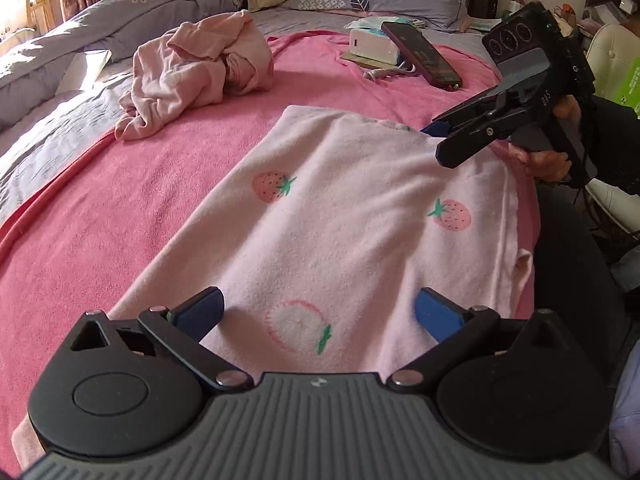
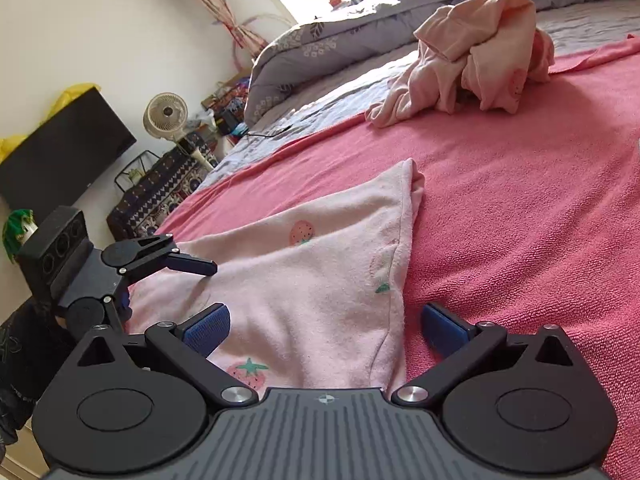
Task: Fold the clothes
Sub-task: 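Move the open right gripper to the collar end of the pink shirt, then close the right gripper on the shirt's collar end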
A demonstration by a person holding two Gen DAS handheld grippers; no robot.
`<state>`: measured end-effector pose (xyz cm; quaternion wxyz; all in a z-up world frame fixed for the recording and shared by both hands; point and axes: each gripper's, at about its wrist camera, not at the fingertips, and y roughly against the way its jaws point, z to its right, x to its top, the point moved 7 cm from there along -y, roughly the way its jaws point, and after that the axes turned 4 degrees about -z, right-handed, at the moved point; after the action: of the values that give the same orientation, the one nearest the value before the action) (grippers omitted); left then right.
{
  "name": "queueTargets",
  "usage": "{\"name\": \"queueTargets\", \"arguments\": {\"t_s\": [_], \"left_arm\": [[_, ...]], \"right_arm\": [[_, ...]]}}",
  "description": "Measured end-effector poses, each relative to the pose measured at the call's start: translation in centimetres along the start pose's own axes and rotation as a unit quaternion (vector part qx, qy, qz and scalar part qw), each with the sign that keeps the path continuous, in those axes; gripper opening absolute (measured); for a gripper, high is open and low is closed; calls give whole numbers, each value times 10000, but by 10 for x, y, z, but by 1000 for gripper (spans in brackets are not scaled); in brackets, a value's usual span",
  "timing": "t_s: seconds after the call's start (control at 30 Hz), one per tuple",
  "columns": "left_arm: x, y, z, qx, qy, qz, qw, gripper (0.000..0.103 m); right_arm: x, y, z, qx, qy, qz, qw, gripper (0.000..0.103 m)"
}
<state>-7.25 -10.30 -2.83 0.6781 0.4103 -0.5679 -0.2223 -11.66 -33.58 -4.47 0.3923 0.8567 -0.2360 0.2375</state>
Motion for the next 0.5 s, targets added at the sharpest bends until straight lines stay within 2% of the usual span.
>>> {"name": "queueTargets", "arguments": {"t_s": [0.1, 0.17, 0.2, 0.27, 0.3, 0.4, 0.47, 0.5], "left_arm": [[8, 13, 5, -410, -514, 130, 9978, 103], [4, 4, 6, -546, -826, -259, 9948, 103], [-4, -8, 5, -542, -970, -686, 9914, 103], [-15, -21, -1, -796, -977, -766, 9891, 103], [-16, -22, -4, -897, -899, -715, 9893, 103], [-23, -18, -5, -875, -846, -438, 9916, 103], [-27, -15, -4, -827, -812, -302, 9928, 103], [-28, -14, -4, -816, -801, -272, 9931, 103]], "right_arm": [[1, 5, 6, 369, -150, -68, 9992, 103], [4, 4, 7, 481, -172, -119, 9986, 103], [5, 1, 6, 523, -137, -138, 9984, 103], [7, -8, 2, 680, -24, -103, 9976, 103], [7, -14, 0, 759, 53, -55, 9971, 103], [8, -30, -11, 820, 408, 67, 9958, 103], [9, -31, -14, 786, 421, 50, 9960, 103], [9, -27, -14, 824, 319, 13, 9961, 99]]}}
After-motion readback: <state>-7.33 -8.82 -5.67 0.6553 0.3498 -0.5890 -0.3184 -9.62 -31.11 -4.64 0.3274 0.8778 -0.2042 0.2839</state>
